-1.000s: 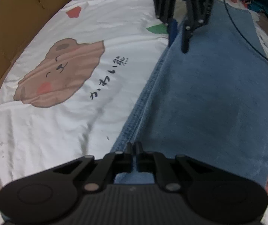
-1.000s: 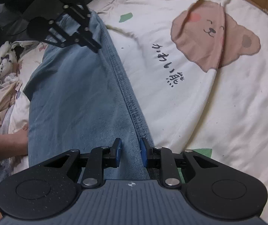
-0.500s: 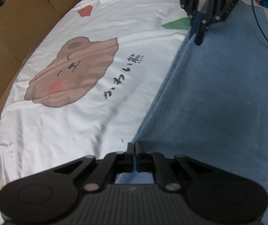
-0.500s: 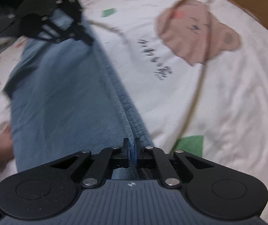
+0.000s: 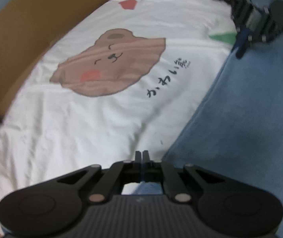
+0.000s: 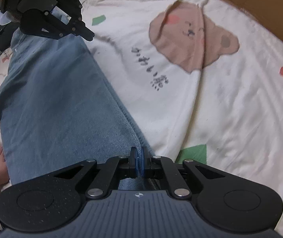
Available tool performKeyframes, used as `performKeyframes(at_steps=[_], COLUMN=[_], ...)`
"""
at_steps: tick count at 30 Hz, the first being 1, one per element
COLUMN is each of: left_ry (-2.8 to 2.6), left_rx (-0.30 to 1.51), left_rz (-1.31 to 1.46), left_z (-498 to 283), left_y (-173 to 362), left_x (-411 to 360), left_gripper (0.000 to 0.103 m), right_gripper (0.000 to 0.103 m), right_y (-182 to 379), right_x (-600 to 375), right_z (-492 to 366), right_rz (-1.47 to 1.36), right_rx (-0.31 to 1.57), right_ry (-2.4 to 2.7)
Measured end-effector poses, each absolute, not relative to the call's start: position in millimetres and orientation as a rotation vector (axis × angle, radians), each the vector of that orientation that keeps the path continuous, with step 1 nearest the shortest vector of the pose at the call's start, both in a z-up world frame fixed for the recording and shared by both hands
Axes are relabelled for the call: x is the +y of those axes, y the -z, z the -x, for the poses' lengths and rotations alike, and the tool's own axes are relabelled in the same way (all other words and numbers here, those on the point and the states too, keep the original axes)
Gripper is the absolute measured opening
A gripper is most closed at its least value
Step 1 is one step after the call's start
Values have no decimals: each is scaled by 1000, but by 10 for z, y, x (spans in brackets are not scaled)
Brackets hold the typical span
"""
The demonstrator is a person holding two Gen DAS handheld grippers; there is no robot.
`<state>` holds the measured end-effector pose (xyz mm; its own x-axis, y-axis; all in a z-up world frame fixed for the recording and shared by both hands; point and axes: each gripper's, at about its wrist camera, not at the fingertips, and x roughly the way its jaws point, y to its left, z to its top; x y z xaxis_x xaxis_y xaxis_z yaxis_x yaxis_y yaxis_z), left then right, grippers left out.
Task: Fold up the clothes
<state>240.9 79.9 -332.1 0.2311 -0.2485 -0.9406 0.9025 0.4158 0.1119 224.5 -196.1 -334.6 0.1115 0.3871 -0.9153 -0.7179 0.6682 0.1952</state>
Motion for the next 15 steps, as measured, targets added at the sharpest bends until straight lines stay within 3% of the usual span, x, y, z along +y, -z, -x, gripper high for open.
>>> performKeyframes(at_steps=[2,4,6,8,11,13,15], left_ry=[919,918,913,904,908,910,916], left_rx=[1054,1070,1101,1119,1101,1074,1058], left_rz=[-773,-796,-815,-861,-916,-923,-930], left_z=[-2411,-2389,-2376,-2367,-2326,-2311,-2307], left_y=[3292,3314,3373,3465,3557,3547,3521], left_x=[846,885,929,967,1025,1042,1055], left_gripper=[11,28,33,32,21,4,3], right_gripper=[1,1,0,0,1,0,0], right_y=[3308,3308,3348,3420,3515,3512,3497], right_x=[-1961,-1957,-1947,-1933,-1890,-1901,-1916], right_z=[-2243,-2254,-2278,-2295,-2278,-2268,-2259], right_rz=[330,330,333,334,367,362,355], right_rx=[1198,1198,1210,1230,1229,1225,1221], right_ry=[-822,-817,-818,-815,-822,-820,-814])
